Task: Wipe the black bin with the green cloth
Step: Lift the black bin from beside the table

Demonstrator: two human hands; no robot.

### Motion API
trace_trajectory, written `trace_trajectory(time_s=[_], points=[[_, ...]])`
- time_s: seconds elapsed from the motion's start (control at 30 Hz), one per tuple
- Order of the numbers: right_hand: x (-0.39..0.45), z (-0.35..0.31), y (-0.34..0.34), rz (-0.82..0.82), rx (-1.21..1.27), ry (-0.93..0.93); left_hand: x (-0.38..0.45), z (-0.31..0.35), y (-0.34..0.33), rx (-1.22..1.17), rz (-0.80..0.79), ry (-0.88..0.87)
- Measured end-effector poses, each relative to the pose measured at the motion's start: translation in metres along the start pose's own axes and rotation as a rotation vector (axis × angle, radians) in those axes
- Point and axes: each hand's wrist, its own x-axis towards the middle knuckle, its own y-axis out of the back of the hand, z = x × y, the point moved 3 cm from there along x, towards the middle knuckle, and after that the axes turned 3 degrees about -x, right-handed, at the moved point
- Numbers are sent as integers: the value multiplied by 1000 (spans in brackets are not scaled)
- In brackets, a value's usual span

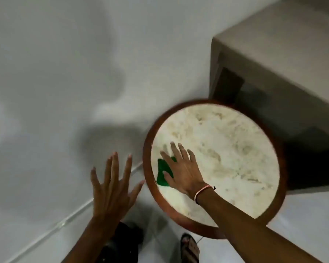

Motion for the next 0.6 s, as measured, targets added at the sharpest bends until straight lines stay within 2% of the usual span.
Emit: trace_trajectory(time_s=[0.03,0.13,0.2,0.3,0.5,0.6], points=[[11,3,-36,-50,0,17,0,-1,-43,9,-43,12],[28,7,-86,-35,52,-55,-17,-8,-123,-28,-147,74],[36,4,-123,30,73,-81,-37,-18,-188,-30,-304,98],[38,2,-137,224,122,-150,-52,-33,-250,-20,-442,46],[48,-14,-143,410,226,-199,-56,-52,-338,94,-689,-354],[50,-21,-144,524,249,-174,-57,-56,-360,197,-686,-551]])
